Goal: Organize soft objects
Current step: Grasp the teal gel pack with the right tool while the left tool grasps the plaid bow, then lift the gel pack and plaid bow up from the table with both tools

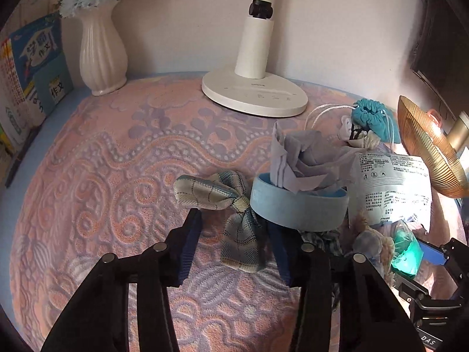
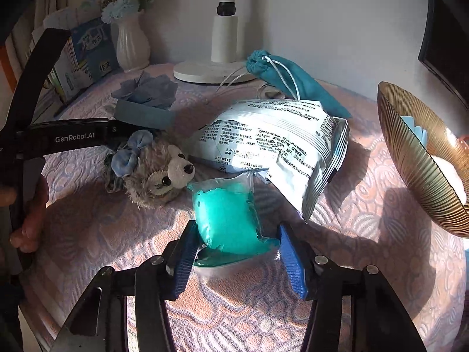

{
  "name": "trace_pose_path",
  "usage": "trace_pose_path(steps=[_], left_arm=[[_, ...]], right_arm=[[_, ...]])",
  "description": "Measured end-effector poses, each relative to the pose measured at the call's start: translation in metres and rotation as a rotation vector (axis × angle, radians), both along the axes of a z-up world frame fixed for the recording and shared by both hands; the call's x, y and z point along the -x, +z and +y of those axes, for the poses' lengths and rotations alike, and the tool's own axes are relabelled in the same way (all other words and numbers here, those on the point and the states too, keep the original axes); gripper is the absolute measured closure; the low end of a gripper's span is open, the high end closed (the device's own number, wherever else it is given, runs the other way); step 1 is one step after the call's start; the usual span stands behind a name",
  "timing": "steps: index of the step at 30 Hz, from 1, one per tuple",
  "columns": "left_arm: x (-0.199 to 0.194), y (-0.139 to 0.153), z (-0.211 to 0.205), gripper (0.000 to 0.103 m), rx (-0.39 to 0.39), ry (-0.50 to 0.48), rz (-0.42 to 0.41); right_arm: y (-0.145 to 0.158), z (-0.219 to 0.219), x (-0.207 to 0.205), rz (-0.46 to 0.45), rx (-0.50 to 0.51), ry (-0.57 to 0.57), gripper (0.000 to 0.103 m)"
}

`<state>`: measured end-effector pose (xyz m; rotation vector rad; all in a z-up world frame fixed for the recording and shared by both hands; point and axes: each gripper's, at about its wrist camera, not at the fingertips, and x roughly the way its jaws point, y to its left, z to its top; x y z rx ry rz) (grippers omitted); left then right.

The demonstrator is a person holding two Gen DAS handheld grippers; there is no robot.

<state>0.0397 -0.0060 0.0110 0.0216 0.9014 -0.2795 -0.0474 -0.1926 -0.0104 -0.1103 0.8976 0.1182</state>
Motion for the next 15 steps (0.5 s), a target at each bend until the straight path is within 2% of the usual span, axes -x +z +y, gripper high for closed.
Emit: trace_pose_path(steps=[3,7,11,15], left_arm=[[0.006,0.002,-0.006,0.083,0.002,-0.033,-0.025],[0.018,0.006,-0.010,0.088,-0.060,0.005,-0.086],[0.028,0.015,0.007,0.088,0.013,0.039,-0.138],[0.030,0.018,0.024,0.088,0.079,0.085,-0.136]], right_arm=[[0.002,-0.001,0.002,-0.012,-0.004,-0.003,0.052],[0.004,-0.005,0.006,-0.024,-0.028,-0.001,0.052],[0.010,-0.010,0.015,-0.064,-0.049,0.002,0.052],[0.010,-0.014,0.016,-0.057,-0.067,-0.010,0.052]])
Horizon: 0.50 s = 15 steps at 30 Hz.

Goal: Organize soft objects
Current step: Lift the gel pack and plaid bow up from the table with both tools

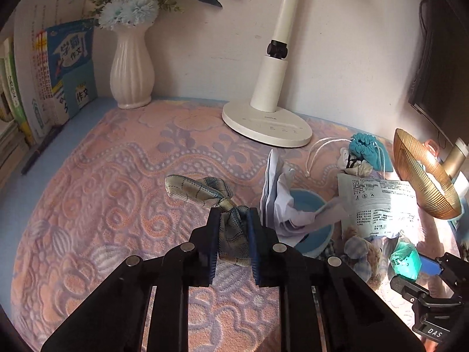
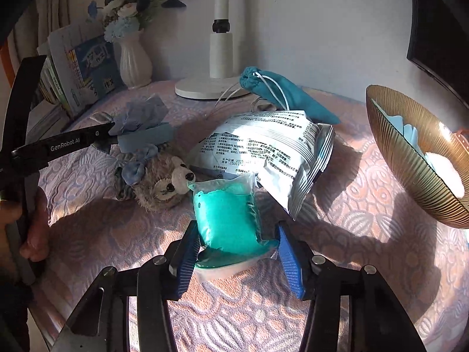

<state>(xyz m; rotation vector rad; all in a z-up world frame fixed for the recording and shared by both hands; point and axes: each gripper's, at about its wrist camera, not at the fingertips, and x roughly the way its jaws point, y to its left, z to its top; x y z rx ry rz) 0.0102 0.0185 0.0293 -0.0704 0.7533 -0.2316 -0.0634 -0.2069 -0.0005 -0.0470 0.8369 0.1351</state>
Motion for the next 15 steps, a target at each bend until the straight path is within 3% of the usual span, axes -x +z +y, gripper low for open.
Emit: trace_pose_path(steps=[10,12,15], left_arm=[[0.010,0.005,-0.006,0.088,-0.036,0.012,-0.054],[0.008,0.005,-0.005,0.088,-0.032,0.017,-0.052],[0.007,0.005,-0.002,0.088,-0.022,0.024,-0.045]], right_arm=[[0.003,-0.010,0.006,-0.008,-0.055,-0.011,0.051],[0.002,-0.012,0.004,0.011,-0.069,-0.012,0.040],[-0.005,-0.012,-0.004,0.060,-0.076,0.000,0.039]])
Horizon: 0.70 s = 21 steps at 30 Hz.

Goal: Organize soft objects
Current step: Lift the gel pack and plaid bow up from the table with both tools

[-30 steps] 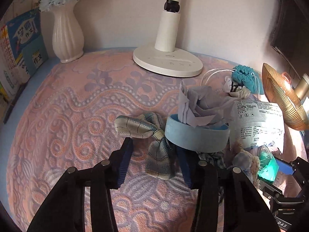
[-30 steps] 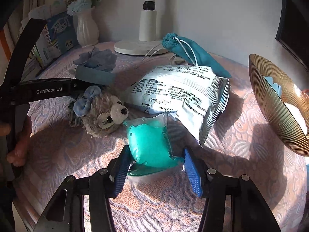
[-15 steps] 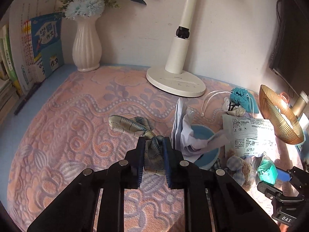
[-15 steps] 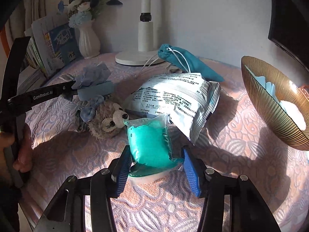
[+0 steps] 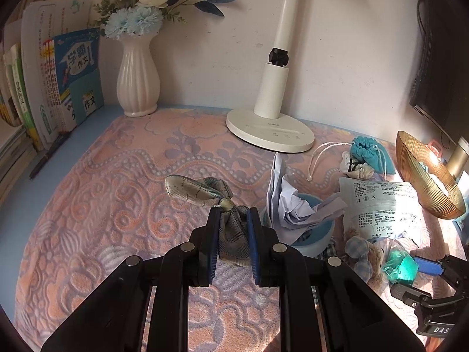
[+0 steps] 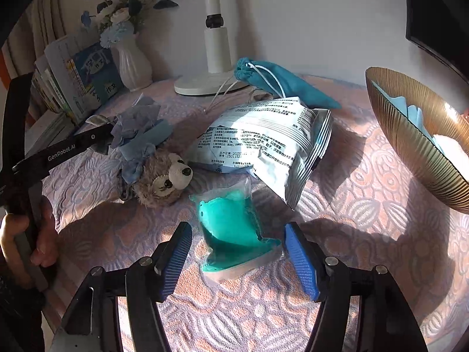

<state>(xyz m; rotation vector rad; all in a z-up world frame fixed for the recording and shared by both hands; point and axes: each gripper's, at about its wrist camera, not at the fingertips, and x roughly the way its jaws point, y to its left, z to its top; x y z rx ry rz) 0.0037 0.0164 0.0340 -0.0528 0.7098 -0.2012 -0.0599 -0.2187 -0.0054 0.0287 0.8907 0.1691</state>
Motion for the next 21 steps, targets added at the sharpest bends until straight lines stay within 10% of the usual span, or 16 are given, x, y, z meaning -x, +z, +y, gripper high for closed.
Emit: trace_pose_path(steps=[11,21], left_arm=[[0.006,0.006,0.000,0.088,-0.006,0.017,-0.029],[0.064,0.106,-0.055,0.087,-0.011,-0.184,-0.247]], right_arm=[[0.012,0.020,0.018,-0.104,0.071,0.071,0.055],[0.072,-0.045,0.063,-0.251,-0.108,-0.006,0.055]])
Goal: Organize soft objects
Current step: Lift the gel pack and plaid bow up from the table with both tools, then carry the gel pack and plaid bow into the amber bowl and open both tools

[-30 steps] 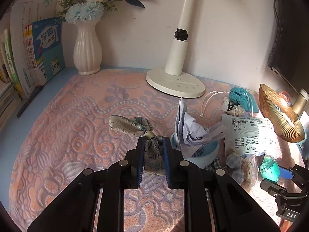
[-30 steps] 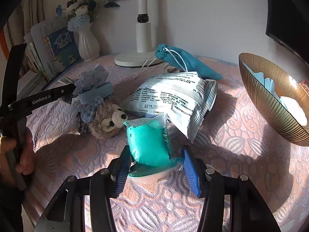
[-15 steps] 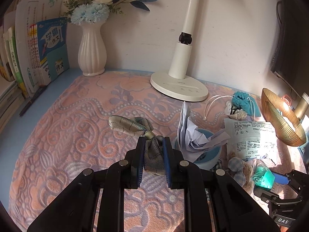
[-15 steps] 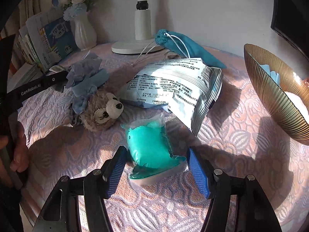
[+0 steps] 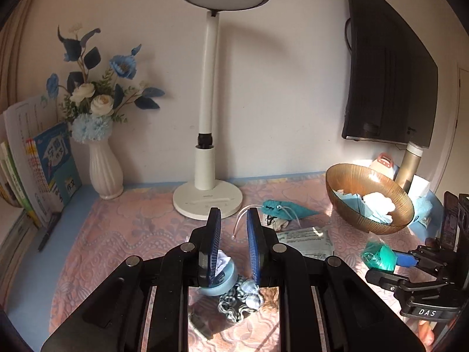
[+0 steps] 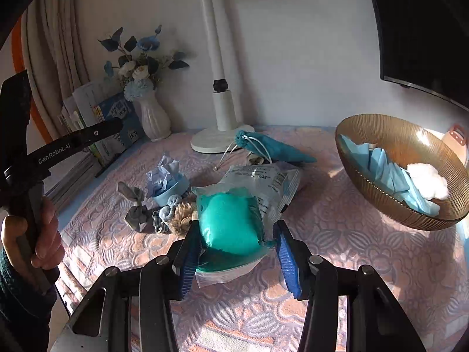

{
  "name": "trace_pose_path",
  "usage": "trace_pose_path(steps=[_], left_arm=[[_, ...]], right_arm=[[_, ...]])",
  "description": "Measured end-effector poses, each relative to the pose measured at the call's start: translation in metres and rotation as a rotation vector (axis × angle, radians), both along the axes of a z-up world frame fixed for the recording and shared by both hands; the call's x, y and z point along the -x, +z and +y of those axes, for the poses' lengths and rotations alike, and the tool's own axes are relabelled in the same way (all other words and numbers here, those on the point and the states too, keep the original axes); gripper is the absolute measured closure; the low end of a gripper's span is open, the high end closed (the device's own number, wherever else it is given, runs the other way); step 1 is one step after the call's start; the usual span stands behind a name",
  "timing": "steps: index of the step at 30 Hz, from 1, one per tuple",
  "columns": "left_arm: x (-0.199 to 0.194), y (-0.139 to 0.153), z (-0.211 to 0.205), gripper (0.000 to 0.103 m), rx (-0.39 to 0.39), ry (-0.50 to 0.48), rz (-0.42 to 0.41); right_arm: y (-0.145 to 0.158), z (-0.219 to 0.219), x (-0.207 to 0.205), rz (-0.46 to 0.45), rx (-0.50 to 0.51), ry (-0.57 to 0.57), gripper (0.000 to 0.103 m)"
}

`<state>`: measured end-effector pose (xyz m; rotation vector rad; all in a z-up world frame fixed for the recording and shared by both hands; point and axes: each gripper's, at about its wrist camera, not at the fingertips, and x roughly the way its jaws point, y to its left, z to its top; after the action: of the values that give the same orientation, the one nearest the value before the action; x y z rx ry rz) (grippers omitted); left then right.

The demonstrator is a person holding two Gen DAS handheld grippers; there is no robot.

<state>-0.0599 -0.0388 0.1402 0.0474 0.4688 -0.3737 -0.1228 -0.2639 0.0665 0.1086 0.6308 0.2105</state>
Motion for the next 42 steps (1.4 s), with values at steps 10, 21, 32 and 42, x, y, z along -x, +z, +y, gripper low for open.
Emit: trace_pose_path(steps=[10,21,32,42], left_arm=[[-0.010,-0.031,0.042,0.001,-0.026,0.085,0.170],[-0.019,-0.132,0.054,0.041,-0.237,0.053,0.440],[-0.013,-0.123,0.053,0.087,-0.190,0.023,0.402],[0.001,-0.058,0.019,0.087,-0.147,-0.055,0.247]], right_arm=[[-0.002,-0.062,0.018,0.033,-0.076,-0.101,0.055],[-0.027,-0.039,0.009,0.100,-0.069,-0.051,0.055],[-0.026,-0.039,0.009,0.099,-0.073,-0.062,0.055],[-0.012,-0.047,0.013,0.065,-0.065,-0.085,0.055]])
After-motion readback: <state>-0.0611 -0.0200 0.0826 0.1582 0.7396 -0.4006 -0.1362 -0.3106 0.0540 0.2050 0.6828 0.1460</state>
